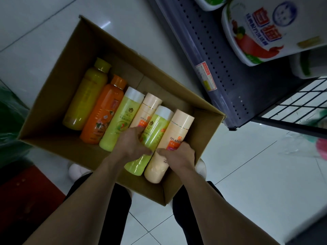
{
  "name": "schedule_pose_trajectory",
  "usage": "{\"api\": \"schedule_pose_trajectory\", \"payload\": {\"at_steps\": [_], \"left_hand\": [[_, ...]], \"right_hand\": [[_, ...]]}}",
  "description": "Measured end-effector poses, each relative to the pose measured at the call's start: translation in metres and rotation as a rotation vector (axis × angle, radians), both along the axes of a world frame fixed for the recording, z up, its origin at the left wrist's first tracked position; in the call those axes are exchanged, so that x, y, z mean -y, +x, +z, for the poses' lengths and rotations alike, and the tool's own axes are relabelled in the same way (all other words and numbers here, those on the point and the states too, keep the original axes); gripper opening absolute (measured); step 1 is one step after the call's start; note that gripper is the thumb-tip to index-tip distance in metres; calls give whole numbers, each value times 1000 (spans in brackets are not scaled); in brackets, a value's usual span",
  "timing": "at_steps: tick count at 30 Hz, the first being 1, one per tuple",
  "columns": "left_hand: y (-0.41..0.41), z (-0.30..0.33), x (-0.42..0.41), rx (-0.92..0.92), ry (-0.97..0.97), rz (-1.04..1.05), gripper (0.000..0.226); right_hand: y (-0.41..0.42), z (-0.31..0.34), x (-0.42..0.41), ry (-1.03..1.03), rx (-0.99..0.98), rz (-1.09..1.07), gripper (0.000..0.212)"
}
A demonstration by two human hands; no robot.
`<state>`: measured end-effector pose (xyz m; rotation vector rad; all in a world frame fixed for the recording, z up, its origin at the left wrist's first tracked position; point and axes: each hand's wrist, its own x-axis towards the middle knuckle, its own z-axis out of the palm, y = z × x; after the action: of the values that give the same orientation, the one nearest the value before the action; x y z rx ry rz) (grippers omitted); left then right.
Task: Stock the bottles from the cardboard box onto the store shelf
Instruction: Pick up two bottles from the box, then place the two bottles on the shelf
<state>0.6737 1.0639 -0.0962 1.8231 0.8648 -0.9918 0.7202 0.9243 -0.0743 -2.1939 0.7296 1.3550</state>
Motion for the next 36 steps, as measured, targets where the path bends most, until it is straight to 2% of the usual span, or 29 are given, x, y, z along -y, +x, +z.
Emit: {"api": "schedule_pose_trajectory", "payload": {"at_steps": [2, 5, 10, 13, 19, 24, 29, 32, 36], "left_hand": [[-1, 16, -12, -32, -20, 55, 91], [-2, 46, -26, -69, -54, 124, 95], [6, 112, -50, -34, -160, 268, 87], [16, 161, -63, 23, -180, 288, 90], [36, 286, -86, 157, -233, 310, 81], [47, 398, -96, 287, -275, 320, 49], [54, 497, -101, 426, -233, 310, 52], [61, 550, -99, 505, -247, 327, 59], [77, 617, -93, 640, -247, 290, 63]], "right_hand": [[5, 15, -4, 39, -6, 21, 64], [15, 44, -12, 114, -16, 47, 62], [34, 106, -23, 193, -31, 65, 66], [46, 158, -30, 221, -23, 62, 64], [62, 281, -42, 367, 69, 53, 61], [69, 384, -47, 458, 185, 49, 62], [81, 480, -49, 519, 304, 84, 71], [88, 537, -47, 579, 387, 109, 53], [98, 604, -41, 600, 515, 146, 64]]}}
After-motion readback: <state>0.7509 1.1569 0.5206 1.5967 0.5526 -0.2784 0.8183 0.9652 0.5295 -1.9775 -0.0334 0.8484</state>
